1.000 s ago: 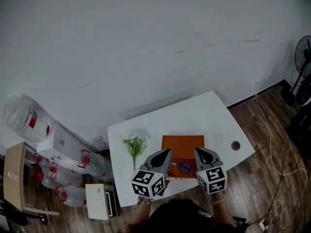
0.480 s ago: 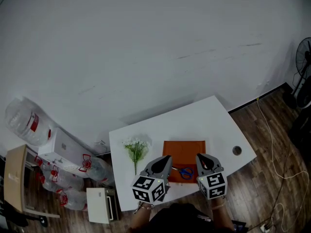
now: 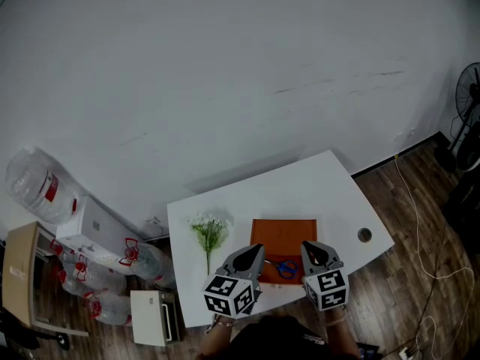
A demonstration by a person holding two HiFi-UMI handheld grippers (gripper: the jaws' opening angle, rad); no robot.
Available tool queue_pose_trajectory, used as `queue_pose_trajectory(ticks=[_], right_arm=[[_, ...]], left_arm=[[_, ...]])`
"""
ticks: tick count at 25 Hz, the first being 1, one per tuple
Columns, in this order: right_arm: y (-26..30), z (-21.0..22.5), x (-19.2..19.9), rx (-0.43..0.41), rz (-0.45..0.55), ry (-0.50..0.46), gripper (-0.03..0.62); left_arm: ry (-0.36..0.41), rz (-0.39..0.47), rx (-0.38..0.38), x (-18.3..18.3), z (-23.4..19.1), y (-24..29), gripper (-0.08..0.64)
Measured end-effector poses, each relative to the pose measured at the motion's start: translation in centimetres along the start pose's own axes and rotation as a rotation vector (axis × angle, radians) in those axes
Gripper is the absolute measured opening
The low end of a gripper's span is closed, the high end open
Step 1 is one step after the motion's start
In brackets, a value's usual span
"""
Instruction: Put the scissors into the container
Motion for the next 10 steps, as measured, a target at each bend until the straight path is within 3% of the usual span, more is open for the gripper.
queue_pose_trajectory(ticks=[10], right_arm=[[0.27, -0.52, 0.28, 0.003, -0.01, 0.007, -0.003]], left_arm=[[-0.02, 0.01, -0.008, 0.21, -0.8, -0.44, 0.017]])
Point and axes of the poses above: the fingertips, and each gripper's own axes: y forward along the fingers, z to its right, x out of its underside, the point moved 5 cm from there along -y, backward along the fingers, and after that the axes turned 2 degrees about -x, right-handed, at the moved point
